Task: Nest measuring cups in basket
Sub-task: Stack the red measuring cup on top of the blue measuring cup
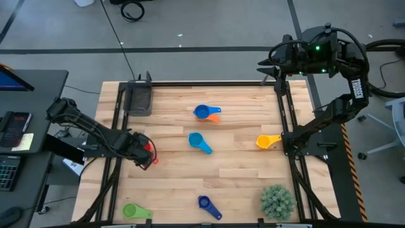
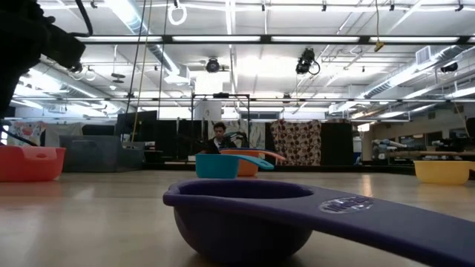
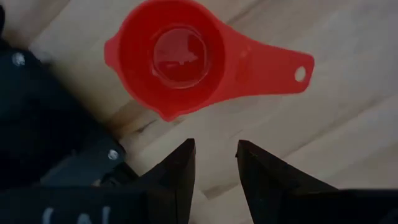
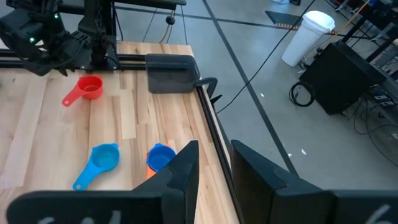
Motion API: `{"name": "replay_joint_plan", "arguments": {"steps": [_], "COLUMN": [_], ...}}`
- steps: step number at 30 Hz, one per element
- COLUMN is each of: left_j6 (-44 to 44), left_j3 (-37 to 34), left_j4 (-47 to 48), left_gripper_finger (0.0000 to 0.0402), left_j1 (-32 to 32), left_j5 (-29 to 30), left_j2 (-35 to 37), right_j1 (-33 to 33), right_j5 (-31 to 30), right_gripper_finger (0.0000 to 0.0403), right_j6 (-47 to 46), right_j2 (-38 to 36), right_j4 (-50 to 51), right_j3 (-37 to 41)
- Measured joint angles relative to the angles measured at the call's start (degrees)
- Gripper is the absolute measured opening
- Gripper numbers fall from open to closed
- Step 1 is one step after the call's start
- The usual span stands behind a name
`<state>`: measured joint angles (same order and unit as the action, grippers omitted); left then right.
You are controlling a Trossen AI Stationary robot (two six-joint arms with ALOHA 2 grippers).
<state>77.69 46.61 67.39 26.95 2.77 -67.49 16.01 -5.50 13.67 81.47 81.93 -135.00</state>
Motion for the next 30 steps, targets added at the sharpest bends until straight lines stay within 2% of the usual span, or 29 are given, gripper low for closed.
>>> {"name": "replay_joint_plan", "arguments": {"steps": [14, 24, 30], "left_j6": [-13.9, -29.3, -43.5], "left_j3": [-0.2, -0.2, -0.2], "left_j4": [-0.1, -0.3, -0.6], "left_gripper_finger": [0.0125, 0.0125, 0.0125], "left_j1": [0.0, 0.1, 0.3], "left_j5": [2.1, 2.1, 2.1], "left_j2": [0.0, 0.0, 0.0], "right_j1": [0.0, 0.0, 0.0], "right_j5": [0.0, 0.0, 0.0], "right_gripper_finger": [0.0096, 0.0096, 0.0096], "right_j6": [0.0, 0.4, 0.5], "right_j2": [0.0, 0.0, 0.0], "right_j4": [0.0, -3.2, -1.6], "right_j3": [0.0, 0.0, 0.0]}}
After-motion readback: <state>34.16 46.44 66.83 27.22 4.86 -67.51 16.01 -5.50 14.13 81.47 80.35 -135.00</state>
